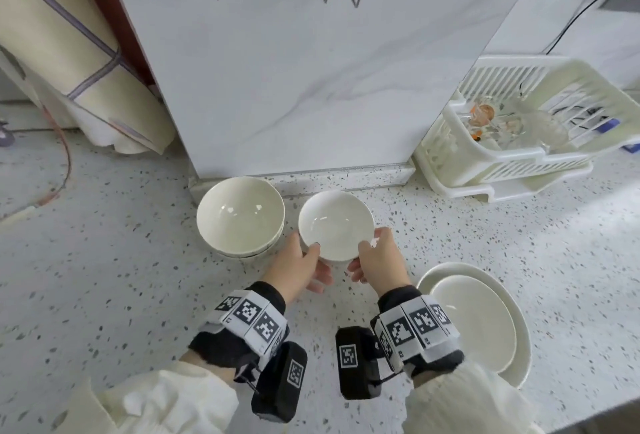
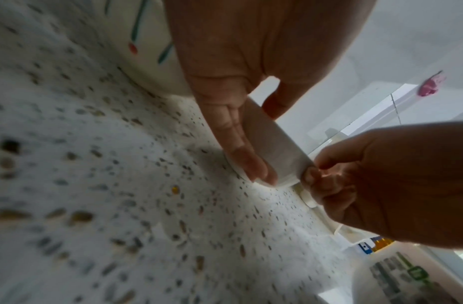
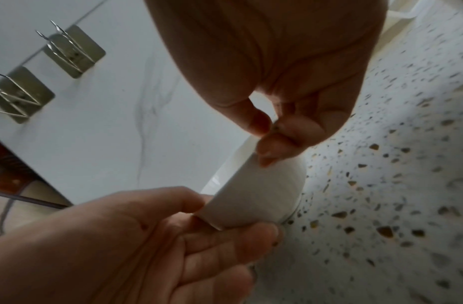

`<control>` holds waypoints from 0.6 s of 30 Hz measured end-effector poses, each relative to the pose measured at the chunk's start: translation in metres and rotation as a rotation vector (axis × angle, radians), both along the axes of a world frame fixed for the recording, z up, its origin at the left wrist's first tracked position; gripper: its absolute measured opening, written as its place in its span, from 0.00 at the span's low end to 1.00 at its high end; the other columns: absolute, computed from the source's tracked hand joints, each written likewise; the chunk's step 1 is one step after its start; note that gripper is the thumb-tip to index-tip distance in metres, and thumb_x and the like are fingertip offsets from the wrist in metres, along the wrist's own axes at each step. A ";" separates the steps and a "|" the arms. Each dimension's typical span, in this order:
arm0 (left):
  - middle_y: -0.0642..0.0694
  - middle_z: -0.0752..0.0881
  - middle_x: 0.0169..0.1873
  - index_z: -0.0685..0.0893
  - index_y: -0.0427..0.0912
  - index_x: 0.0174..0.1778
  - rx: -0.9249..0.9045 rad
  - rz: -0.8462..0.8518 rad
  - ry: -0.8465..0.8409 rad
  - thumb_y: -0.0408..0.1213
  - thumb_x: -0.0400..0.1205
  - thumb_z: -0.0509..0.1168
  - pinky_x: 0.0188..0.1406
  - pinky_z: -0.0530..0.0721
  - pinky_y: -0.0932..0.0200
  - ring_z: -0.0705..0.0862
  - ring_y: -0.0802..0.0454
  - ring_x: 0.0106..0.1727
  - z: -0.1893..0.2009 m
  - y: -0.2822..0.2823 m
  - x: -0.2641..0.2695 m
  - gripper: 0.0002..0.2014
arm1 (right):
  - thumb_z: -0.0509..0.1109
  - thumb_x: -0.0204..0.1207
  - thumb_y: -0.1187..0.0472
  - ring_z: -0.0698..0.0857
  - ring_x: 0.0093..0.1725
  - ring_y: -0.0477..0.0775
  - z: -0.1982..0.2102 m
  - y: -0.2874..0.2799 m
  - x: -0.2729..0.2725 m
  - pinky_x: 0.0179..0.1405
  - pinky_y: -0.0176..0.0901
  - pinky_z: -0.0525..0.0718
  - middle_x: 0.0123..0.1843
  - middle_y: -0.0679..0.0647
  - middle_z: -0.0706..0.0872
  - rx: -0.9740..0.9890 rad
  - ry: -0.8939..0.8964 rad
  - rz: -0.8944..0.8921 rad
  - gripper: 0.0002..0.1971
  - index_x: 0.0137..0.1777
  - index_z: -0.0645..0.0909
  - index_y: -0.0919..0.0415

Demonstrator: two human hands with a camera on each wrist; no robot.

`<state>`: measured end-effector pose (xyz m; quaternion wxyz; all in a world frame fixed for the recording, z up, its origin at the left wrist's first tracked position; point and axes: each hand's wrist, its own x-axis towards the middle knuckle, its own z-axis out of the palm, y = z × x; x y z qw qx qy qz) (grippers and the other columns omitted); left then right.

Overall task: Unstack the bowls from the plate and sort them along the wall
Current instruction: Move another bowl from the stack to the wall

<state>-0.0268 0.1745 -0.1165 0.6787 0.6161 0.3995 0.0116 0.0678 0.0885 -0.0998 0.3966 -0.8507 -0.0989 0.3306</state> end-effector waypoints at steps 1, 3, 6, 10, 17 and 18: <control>0.43 0.87 0.33 0.62 0.40 0.72 -0.011 0.005 -0.014 0.38 0.84 0.53 0.26 0.87 0.59 0.87 0.51 0.28 -0.003 0.002 0.002 0.20 | 0.51 0.77 0.68 0.78 0.20 0.51 -0.001 0.002 0.003 0.16 0.34 0.76 0.27 0.57 0.82 0.003 0.011 -0.008 0.16 0.65 0.65 0.63; 0.43 0.87 0.34 0.60 0.43 0.74 -0.025 0.017 -0.047 0.39 0.84 0.53 0.27 0.87 0.58 0.87 0.51 0.29 -0.007 0.005 0.006 0.22 | 0.51 0.77 0.68 0.80 0.20 0.52 -0.002 0.006 0.008 0.18 0.35 0.81 0.26 0.57 0.83 0.028 0.048 -0.030 0.19 0.69 0.64 0.63; 0.42 0.88 0.38 0.57 0.46 0.77 -0.045 0.060 -0.108 0.40 0.84 0.54 0.27 0.87 0.58 0.88 0.51 0.31 -0.012 0.009 0.010 0.25 | 0.52 0.79 0.66 0.84 0.23 0.54 -0.006 0.013 0.014 0.27 0.42 0.87 0.27 0.58 0.85 0.074 0.087 -0.056 0.22 0.73 0.62 0.64; 0.43 0.87 0.37 0.58 0.45 0.77 -0.058 0.110 -0.138 0.40 0.83 0.55 0.29 0.88 0.59 0.88 0.53 0.31 -0.016 0.011 0.014 0.25 | 0.55 0.79 0.64 0.87 0.33 0.57 -0.007 0.016 0.013 0.42 0.50 0.89 0.34 0.59 0.87 0.110 0.117 -0.048 0.26 0.77 0.60 0.60; 0.40 0.87 0.41 0.59 0.44 0.76 -0.038 0.149 -0.119 0.40 0.83 0.56 0.35 0.88 0.57 0.88 0.49 0.36 -0.014 0.008 0.014 0.25 | 0.56 0.79 0.63 0.85 0.33 0.49 0.009 0.002 0.009 0.42 0.46 0.86 0.48 0.59 0.86 0.099 0.095 0.040 0.26 0.77 0.59 0.57; 0.39 0.87 0.42 0.59 0.43 0.76 -0.031 0.155 -0.111 0.40 0.83 0.56 0.36 0.87 0.56 0.88 0.48 0.37 -0.014 0.007 0.015 0.25 | 0.56 0.79 0.63 0.85 0.34 0.49 0.014 -0.002 0.009 0.45 0.48 0.86 0.48 0.58 0.86 0.102 0.073 0.059 0.26 0.77 0.59 0.57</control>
